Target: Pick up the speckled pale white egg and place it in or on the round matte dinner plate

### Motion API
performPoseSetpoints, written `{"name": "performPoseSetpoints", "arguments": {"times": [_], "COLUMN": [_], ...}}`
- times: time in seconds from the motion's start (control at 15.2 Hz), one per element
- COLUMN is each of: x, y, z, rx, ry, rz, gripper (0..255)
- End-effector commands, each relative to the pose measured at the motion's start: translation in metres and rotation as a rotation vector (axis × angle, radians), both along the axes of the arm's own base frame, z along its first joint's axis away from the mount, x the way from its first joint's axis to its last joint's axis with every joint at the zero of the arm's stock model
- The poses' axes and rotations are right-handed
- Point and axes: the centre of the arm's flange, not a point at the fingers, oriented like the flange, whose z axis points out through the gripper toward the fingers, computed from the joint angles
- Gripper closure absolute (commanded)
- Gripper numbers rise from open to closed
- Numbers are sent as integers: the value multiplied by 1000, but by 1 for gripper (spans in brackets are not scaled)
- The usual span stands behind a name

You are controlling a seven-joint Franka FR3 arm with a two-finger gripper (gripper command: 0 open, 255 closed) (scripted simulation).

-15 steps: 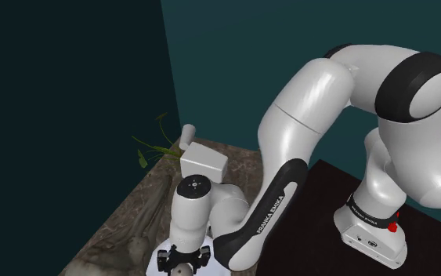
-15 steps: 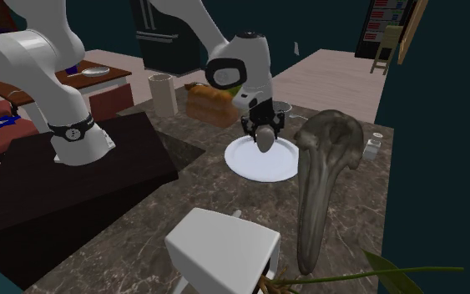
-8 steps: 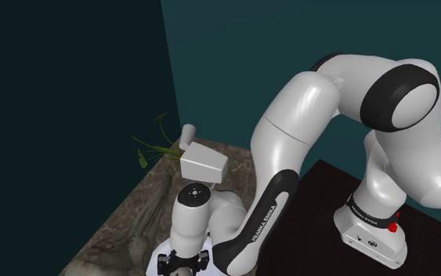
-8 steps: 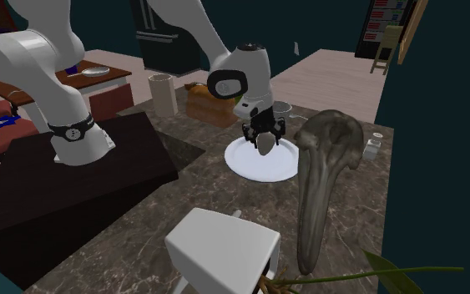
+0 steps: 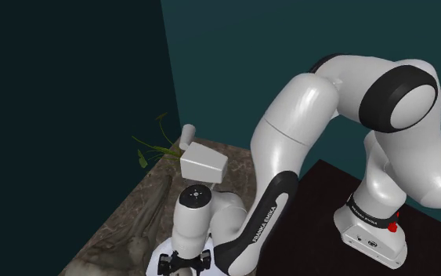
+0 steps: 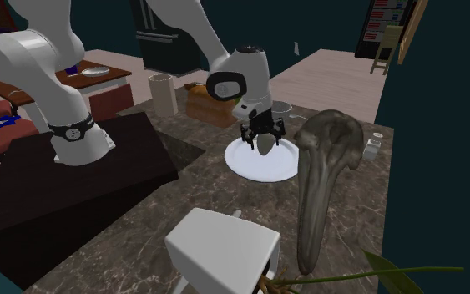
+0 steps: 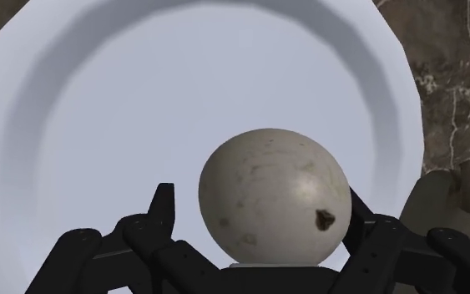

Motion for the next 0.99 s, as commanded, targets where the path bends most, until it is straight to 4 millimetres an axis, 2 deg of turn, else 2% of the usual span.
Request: {"name": "performPoseSetpoints", "arguments": {"times": [0.0,0.2,0.46,0.92], "x": [-1,0,0,0], "y": [-1,0,-11,-11], "z": [-2,-1,47,47], "rx": [-3,-3,-3,-3], "ry": [2,2,2,2], "rz": [0,0,0,0], "gripper": [0,0,0,0]}}
